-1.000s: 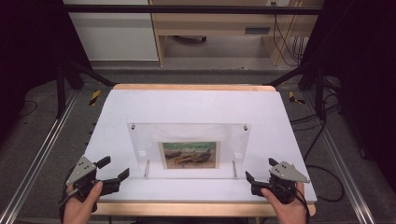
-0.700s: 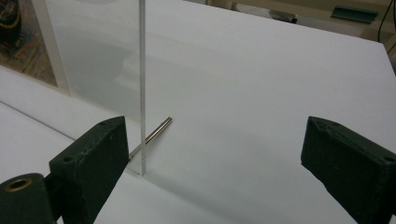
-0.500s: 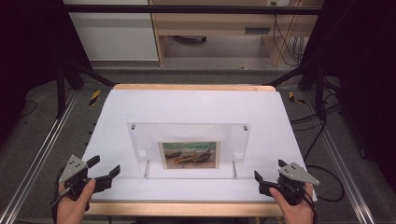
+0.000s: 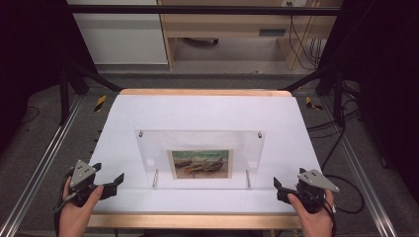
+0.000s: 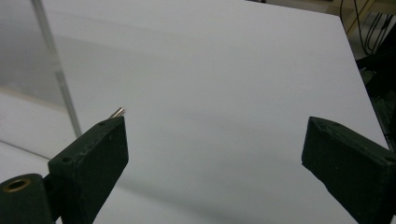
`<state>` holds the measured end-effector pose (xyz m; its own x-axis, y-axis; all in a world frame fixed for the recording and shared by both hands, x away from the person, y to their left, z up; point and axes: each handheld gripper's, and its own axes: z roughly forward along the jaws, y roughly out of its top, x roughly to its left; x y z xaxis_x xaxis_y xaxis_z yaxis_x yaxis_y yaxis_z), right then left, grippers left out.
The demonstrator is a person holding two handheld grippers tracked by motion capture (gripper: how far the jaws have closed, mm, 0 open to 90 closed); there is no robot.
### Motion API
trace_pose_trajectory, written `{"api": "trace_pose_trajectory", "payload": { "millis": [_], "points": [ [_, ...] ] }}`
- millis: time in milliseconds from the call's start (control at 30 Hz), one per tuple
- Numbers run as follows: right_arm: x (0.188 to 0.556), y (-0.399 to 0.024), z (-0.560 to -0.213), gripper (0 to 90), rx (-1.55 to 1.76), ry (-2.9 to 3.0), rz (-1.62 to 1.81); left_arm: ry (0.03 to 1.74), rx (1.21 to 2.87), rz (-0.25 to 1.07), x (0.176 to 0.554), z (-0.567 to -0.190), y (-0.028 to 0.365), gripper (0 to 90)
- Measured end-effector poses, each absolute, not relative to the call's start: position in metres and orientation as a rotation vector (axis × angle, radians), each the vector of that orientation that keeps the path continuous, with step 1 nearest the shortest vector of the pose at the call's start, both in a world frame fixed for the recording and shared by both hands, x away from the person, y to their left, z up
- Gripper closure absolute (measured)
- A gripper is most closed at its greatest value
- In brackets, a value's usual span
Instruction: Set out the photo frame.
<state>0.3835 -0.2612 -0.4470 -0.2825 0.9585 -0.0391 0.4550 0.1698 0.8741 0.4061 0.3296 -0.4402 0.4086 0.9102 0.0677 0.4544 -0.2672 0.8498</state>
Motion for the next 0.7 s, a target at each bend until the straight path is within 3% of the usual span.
{"api": "trace_pose_trajectory", "payload": {
  "millis": [267,700],
  "points": [
    [0.406,-0.262,-0.454,8.4,1.377,1.842,0.986,1.145,1.991,0.78,0.434,-0.449,0.311,10.3],
    [0.445,-0.256,-0.458,8.6,1.379,1.897,0.956,1.157,2.011,0.754,0.473,-0.459,0.301,10.2]
  ]
}}
